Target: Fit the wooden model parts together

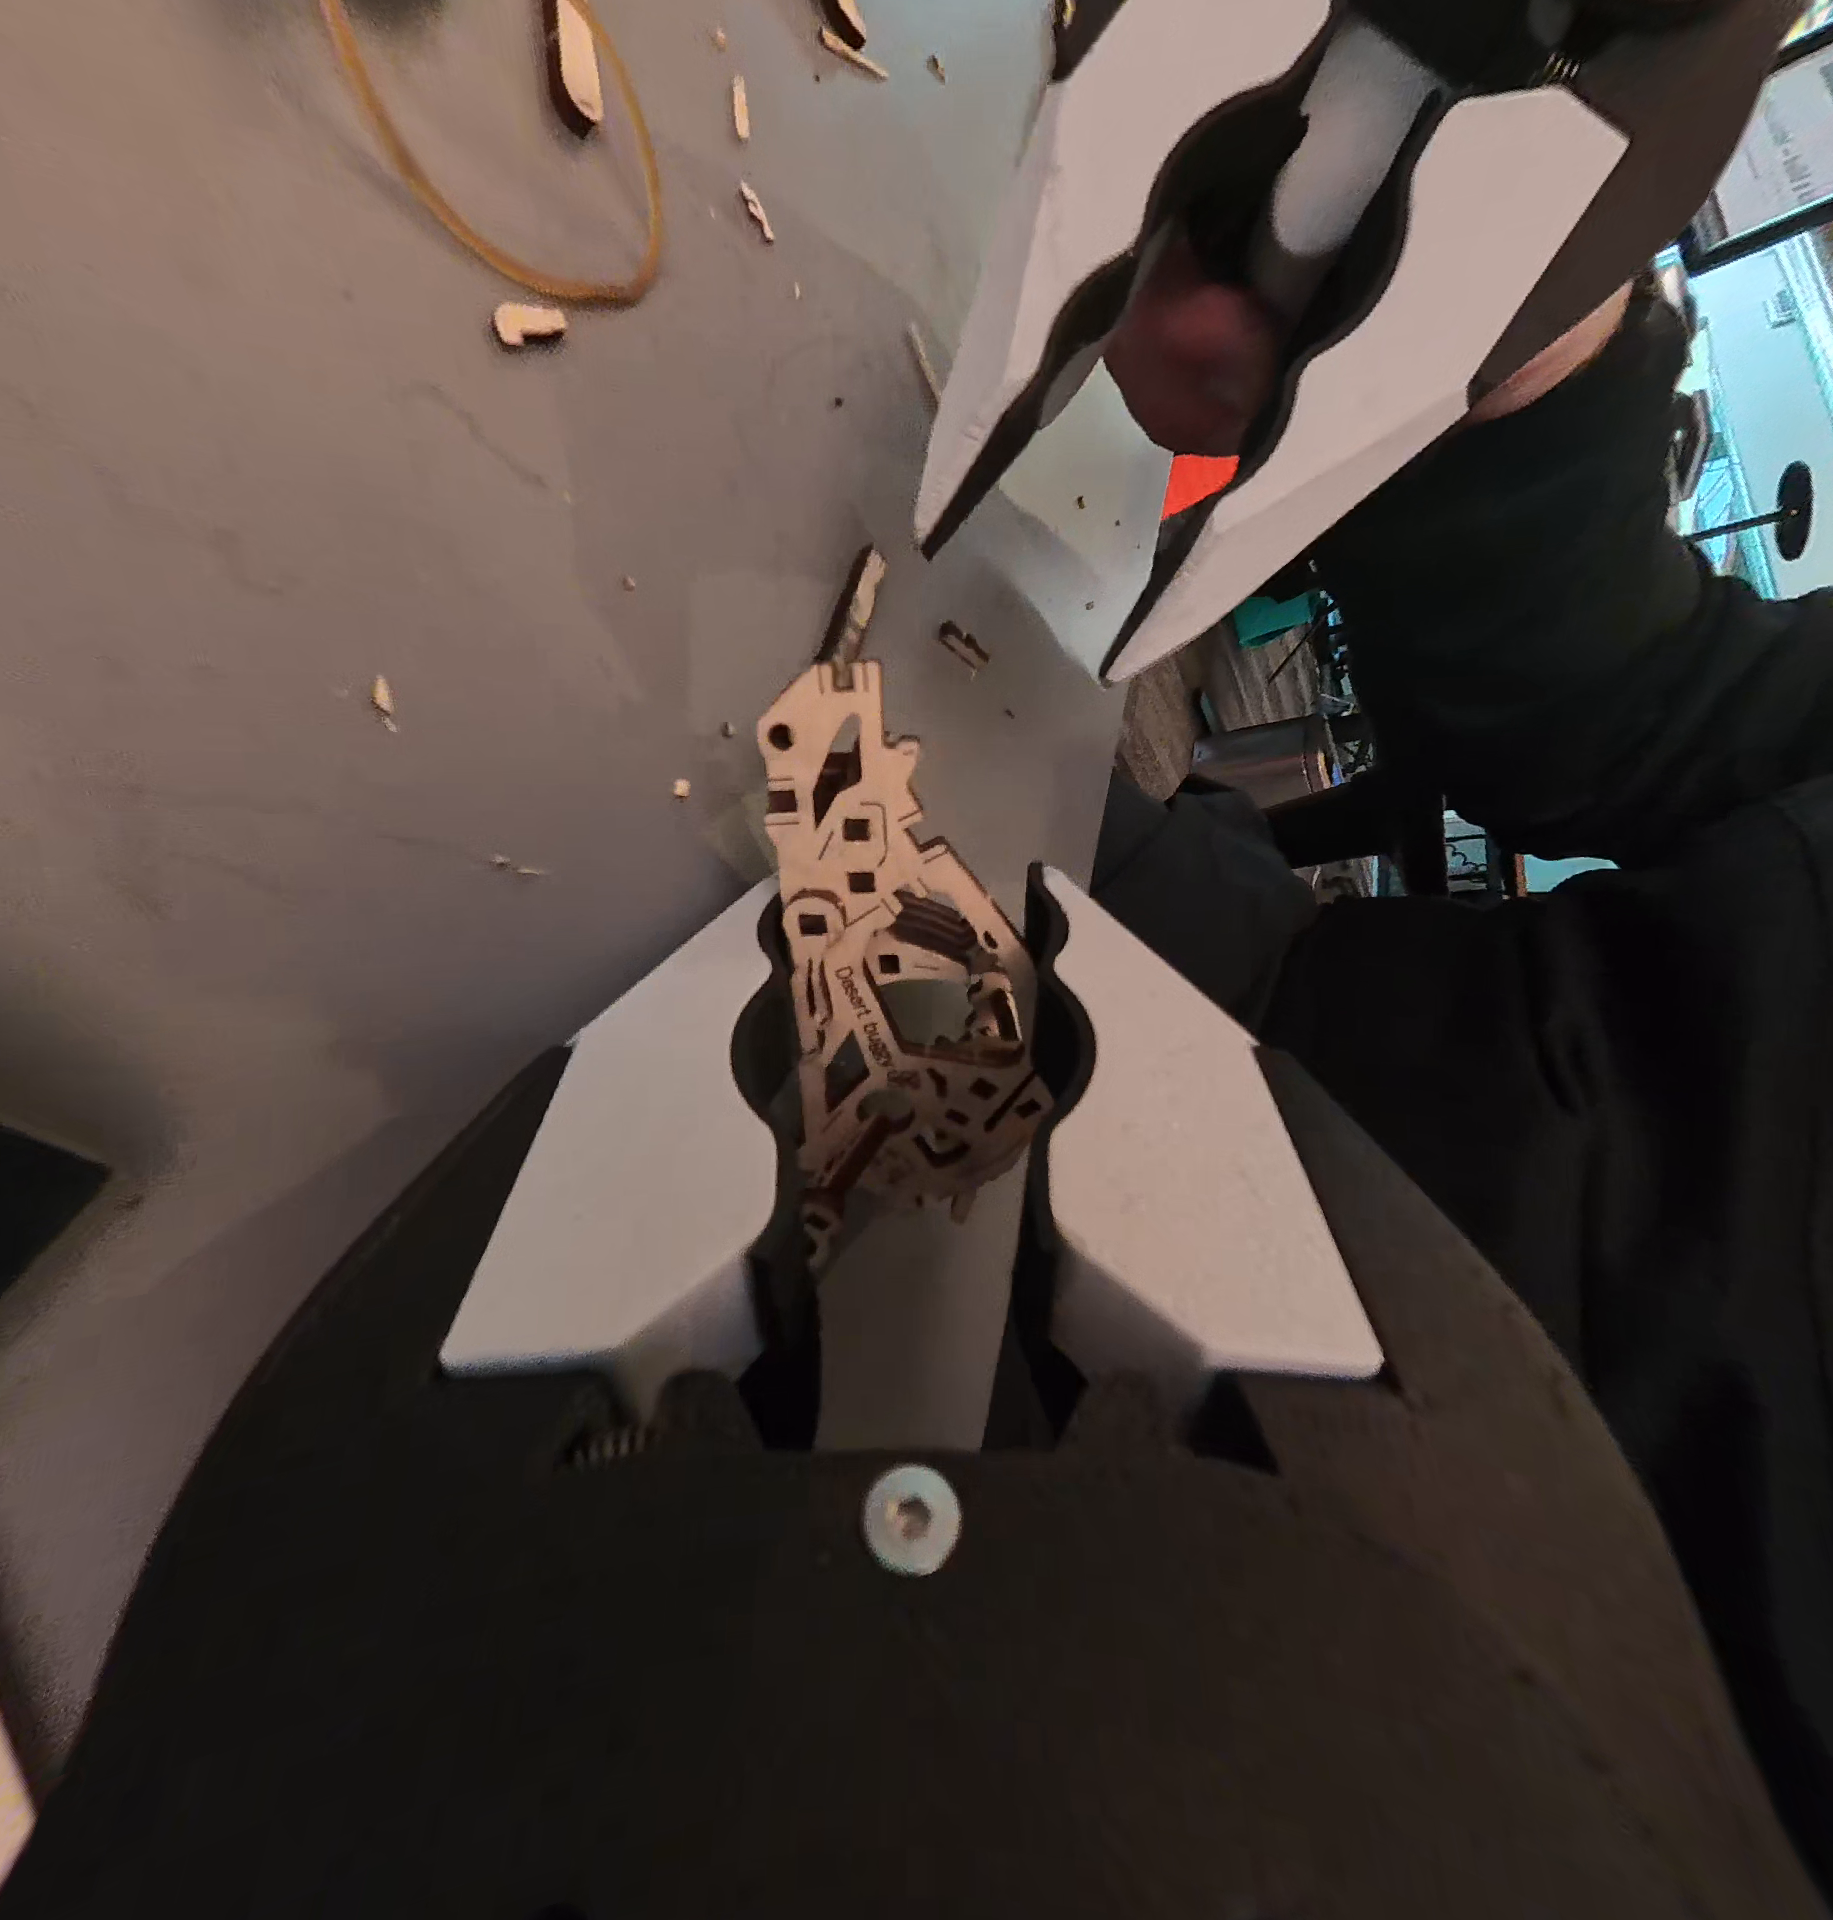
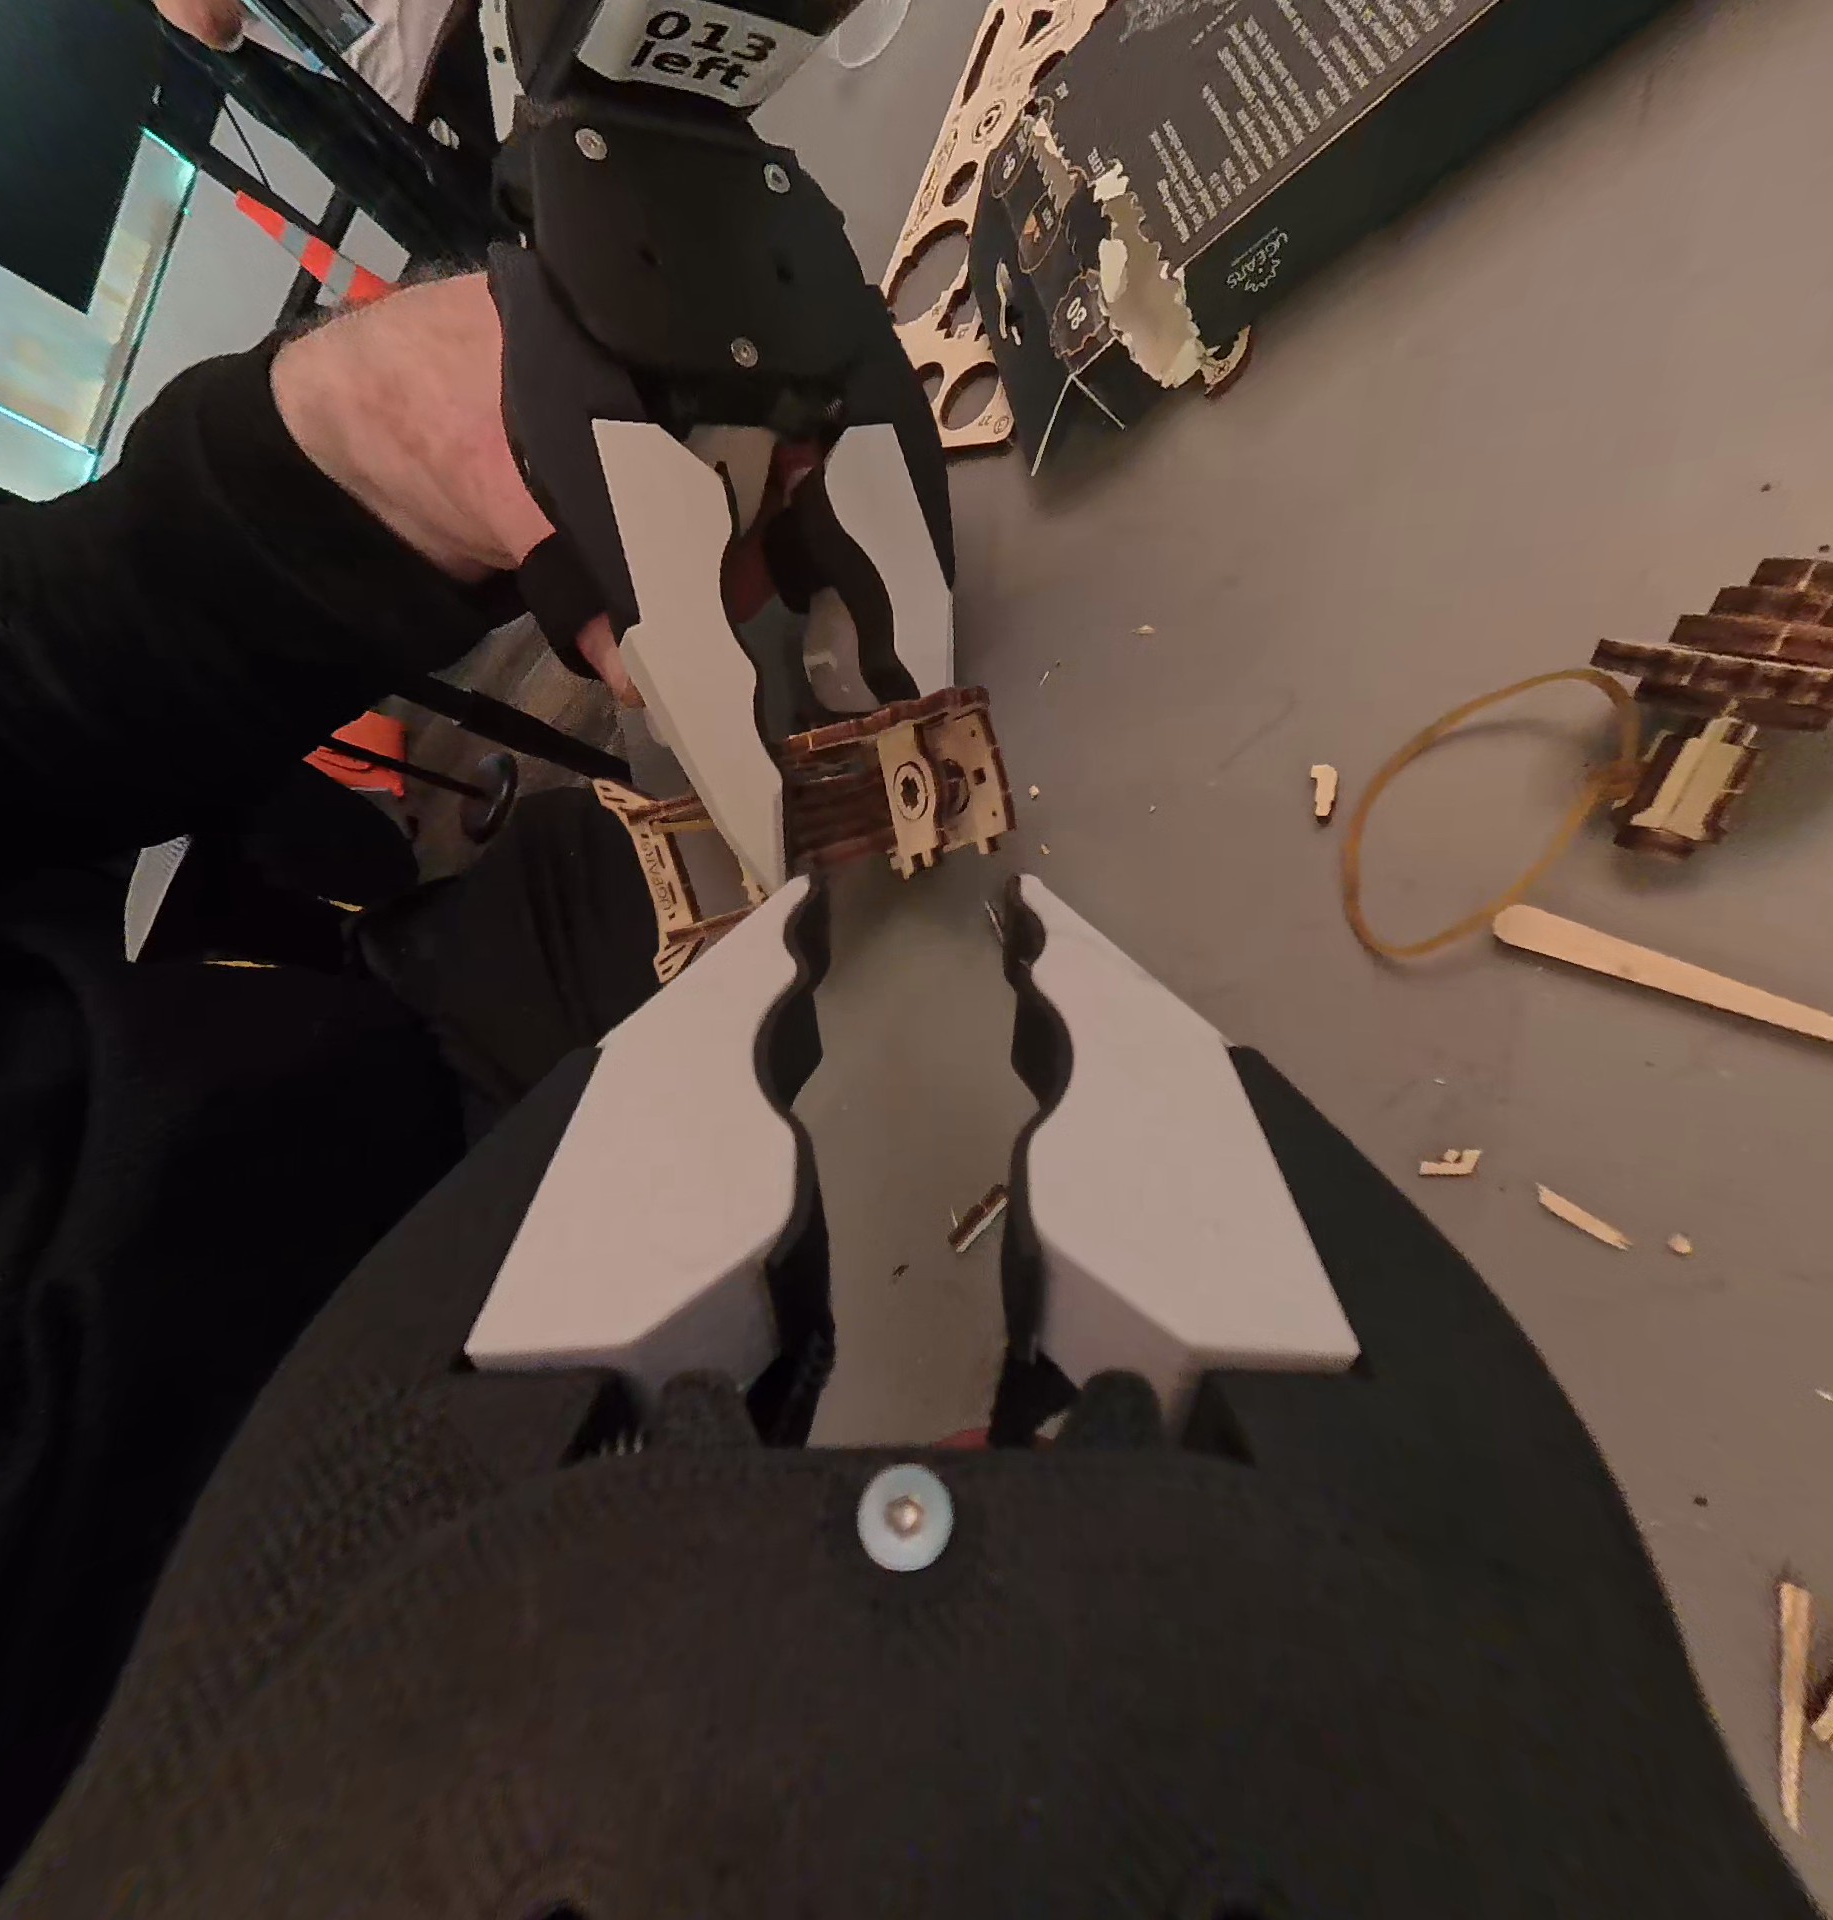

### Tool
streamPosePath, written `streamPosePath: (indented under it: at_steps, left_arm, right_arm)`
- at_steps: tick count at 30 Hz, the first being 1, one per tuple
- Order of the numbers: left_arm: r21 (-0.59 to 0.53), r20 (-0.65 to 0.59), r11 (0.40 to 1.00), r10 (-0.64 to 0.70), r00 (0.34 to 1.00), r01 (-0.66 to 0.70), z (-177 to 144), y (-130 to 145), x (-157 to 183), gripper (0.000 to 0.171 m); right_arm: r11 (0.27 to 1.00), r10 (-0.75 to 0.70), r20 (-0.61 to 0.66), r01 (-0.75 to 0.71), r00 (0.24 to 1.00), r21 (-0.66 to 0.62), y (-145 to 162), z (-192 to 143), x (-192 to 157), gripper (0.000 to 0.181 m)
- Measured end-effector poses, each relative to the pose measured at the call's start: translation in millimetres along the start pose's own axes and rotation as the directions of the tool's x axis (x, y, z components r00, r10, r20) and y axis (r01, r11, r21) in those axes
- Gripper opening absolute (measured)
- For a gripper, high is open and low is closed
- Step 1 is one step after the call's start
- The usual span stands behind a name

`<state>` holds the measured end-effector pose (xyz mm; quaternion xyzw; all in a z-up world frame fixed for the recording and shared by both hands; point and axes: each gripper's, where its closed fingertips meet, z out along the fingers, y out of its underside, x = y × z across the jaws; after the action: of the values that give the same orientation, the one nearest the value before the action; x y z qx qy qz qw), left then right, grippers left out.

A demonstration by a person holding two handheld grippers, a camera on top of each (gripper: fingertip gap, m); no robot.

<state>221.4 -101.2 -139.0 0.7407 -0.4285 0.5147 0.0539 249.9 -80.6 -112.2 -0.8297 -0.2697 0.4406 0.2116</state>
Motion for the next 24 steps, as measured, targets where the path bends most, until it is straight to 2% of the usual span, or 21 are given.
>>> streamPosePath:
  at_steps: [7, 15, 24]
  left_arm:
    - [0.002, -0.016, 1.0, 0.005, 1.0, -0.005, -6.5, -1.7, -1.4, 0.047]
    - [-0.019, 0.002, 0.999, 0.049, 0.999, -0.049, -7.6, -3.8, -0.9, 0.054]
    - [-0.01, 0.1, 0.994, 0.107, 0.989, -0.107, -30.2, -3.9, -0.1, 0.066]
  right_arm:
    - [1.0, -0.008, -0.019, 0.008, 1.0, 0.012, -2.1, -2.0, 2.4, 0.032]
    - [0.993, -0.119, -0.076, 0.119, 0.99, -0.001, -13.1, 14.2, 9.0, 0.037]
    - [0.987, -0.157, -0.115, 0.16, 0.981, 0.012, -15.0, 0.5, 14.1, 0.036]
